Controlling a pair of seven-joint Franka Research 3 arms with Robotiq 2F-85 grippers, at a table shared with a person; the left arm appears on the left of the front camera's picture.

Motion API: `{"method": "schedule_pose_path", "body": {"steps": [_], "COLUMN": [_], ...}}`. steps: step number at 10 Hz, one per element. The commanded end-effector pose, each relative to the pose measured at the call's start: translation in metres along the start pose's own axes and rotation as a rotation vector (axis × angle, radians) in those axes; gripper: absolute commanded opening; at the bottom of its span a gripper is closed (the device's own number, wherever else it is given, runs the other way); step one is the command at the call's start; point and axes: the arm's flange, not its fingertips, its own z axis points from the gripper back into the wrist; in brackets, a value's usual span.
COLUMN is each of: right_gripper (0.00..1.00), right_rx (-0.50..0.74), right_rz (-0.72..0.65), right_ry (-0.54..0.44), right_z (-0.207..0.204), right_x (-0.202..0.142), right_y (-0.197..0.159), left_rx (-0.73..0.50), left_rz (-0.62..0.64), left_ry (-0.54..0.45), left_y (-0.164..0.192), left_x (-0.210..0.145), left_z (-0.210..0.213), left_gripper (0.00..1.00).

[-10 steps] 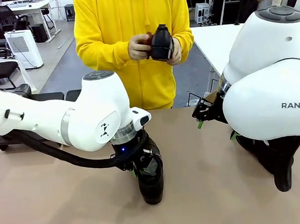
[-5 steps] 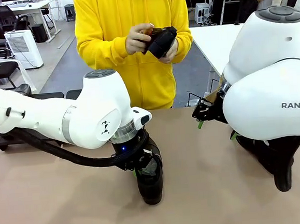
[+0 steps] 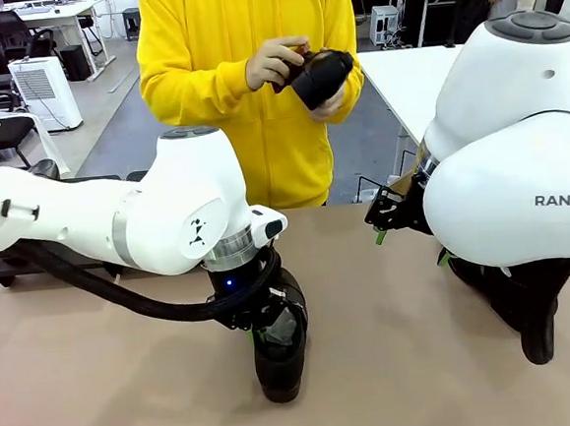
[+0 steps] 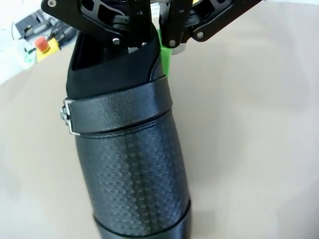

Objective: Organize the shoes by placing them on the stand.
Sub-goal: Place the Shoe from the middle of the table onto the Shoes Stand.

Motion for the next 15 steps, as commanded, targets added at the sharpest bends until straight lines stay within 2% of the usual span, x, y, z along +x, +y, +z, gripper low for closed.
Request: {"method": "schedule_pose_path", "body": {"steps": [1, 2, 4, 7, 10, 12, 15], "right_gripper": [1.00, 1.00, 1.00, 1.00, 1.00, 1.00, 1.00], "right_rx": [0.018, 0.018, 0.018, 0.018, 0.018, 0.018, 0.018], "right_rz": [0.017, 0.017, 0.017, 0.017, 0.017, 0.017, 0.017], "right_ry": [0.006, 0.006, 0.006, 0.006, 0.006, 0.006, 0.006], "right_z": [0.002, 0.002, 0.002, 0.002, 0.002, 0.002, 0.002], "right_x": [0.002, 0.002, 0.002, 0.002, 0.002, 0.002, 0.002], "right_y": [-0.001, -0.001, -0.001, -0.001, -0.001, -0.001, -0.001], "left_rx": [-0.045, -0.033, -0.013, 0.048, 0.114, 0.169, 0.154], "left_rz": [-0.132, -0.212, -0.271, -0.259, -0.191, -0.095, -0.020], "left_ry": [-0.022, -0.086, -0.183, -0.336, -0.474, -0.535, -0.629], "left_y": [0.018, 0.031, 0.077, 0.151, 0.218, 0.261, 0.309], "left_x": [-0.040, -0.057, -0.078, -0.085, -0.060, -0.019, 0.032], "left_z": [0.035, 0.058, 0.103, 0.157, 0.196, 0.199, 0.198], "left_gripper": [0.00, 0.00, 0.00, 0.00, 0.00, 0.00, 0.00]}}
